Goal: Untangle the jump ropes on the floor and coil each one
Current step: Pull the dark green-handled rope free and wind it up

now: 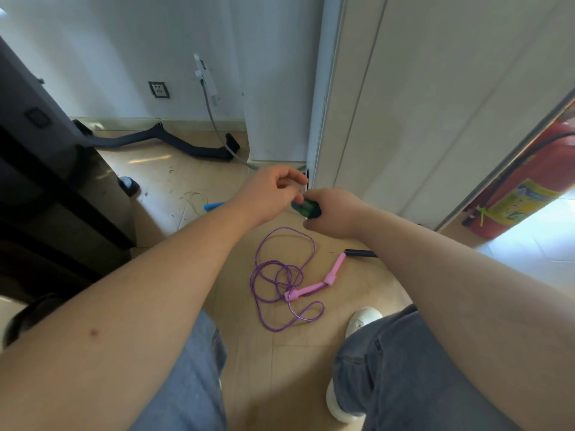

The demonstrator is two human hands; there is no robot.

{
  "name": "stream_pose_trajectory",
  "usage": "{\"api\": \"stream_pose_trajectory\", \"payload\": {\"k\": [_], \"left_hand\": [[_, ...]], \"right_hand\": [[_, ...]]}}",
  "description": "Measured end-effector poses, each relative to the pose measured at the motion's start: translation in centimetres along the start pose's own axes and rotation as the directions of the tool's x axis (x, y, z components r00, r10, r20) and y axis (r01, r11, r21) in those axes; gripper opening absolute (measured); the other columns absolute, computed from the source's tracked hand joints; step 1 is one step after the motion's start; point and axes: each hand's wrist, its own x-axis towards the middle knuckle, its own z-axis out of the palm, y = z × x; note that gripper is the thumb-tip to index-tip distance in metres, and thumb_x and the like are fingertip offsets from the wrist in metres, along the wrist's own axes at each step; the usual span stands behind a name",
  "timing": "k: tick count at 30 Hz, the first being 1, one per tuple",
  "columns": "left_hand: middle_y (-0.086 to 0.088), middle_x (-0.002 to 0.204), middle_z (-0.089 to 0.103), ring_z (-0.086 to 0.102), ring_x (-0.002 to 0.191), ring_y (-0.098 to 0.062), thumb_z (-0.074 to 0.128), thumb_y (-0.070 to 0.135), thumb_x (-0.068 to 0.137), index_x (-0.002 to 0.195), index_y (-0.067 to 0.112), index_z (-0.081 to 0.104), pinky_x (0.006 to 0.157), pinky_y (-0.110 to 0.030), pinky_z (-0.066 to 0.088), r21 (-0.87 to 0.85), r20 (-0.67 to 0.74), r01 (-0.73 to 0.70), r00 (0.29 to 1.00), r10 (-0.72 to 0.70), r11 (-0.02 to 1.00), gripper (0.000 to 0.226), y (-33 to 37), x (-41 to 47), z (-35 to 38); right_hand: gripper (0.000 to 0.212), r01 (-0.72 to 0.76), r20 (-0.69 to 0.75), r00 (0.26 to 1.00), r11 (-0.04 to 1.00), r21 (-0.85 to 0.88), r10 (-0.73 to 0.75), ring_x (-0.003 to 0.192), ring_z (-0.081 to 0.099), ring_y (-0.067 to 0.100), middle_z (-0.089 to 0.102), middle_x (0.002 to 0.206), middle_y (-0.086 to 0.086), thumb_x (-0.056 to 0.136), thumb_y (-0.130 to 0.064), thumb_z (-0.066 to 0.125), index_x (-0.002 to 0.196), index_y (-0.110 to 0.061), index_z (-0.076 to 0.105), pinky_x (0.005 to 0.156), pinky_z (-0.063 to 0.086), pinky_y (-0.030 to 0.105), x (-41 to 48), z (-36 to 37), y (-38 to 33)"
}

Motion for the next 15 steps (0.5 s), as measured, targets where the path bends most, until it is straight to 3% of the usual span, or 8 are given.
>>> {"api": "stream_pose_trajectory", "payload": {"k": [3,6,9,11,15], "left_hand": [[0.015,0.09,0.071,0.065,0.09,0.002,0.057,0.018,0.099,0.109,0.03,0.066,0.083,-0.022,0.052,0.099,-0.1,-0.048,0.993,0.058,0.994,0.019,-0.8,-0.3,-0.8],[0.015,0.092,0.069,0.066,0.086,-0.001,0.058,0.018,0.099,0.11,0.029,0.068,0.077,-0.023,0.054,0.15,-0.093,-0.114,0.987,0.129,0.982,0.018,-1.3,-0.9,-1.4],[0.005,0.091,0.072,0.069,0.081,-0.009,0.059,0.015,0.099,0.107,0.026,0.07,0.069,-0.025,0.06,0.051,-0.122,-0.127,0.984,0.133,0.991,0.018,-1.0,-1.8,-2.0],[0.004,0.093,0.071,0.07,0.079,-0.01,0.063,0.014,0.097,0.107,0.022,0.07,0.066,-0.024,0.06,-0.008,-0.185,-0.14,0.973,0.136,0.99,0.015,-0.5,-2.2,-2.3],[0.008,0.094,0.069,0.07,0.081,-0.011,0.068,0.018,0.093,0.108,0.025,0.068,0.067,-0.023,0.06,-0.078,-0.234,-0.141,0.965,0.119,0.987,0.016,0.3,-2.9,-2.9]], "right_hand": [[0.043,-0.023,0.02,1.0,0.995,0.099,0.021,0.096,0.061,0.023,0.067,0.104,0.001,0.082,-0.027,0.071,0.124,-0.025,0.062,0.087,0.053,0.037,-0.7,-0.2,-0.4],[0.053,-0.005,0.046,0.999,0.967,0.254,-0.007,0.094,0.065,0.019,0.067,0.107,-0.003,0.08,-0.02,0.073,0.13,-0.03,0.059,0.085,0.055,0.034,-1.2,-0.5,-1.6],[0.03,0.013,0.014,1.0,0.907,0.42,-0.021,0.095,0.067,0.018,0.069,0.108,-0.003,0.088,-0.025,0.07,0.117,-0.029,0.064,0.085,0.056,0.033,-1.6,-1.0,-3.1],[0.014,0.021,-0.043,0.999,0.9,0.435,-0.003,0.093,0.066,0.019,0.071,0.103,0.003,0.094,-0.03,0.065,0.106,-0.025,0.069,0.085,0.054,0.036,-1.8,-1.6,-3.9],[0.015,0.036,-0.123,0.992,0.911,0.411,0.016,0.079,0.062,0.022,0.073,0.094,0.012,0.094,-0.029,0.065,0.095,-0.02,0.076,0.073,0.051,0.034,-2.1,-2.6,-4.7]]}}
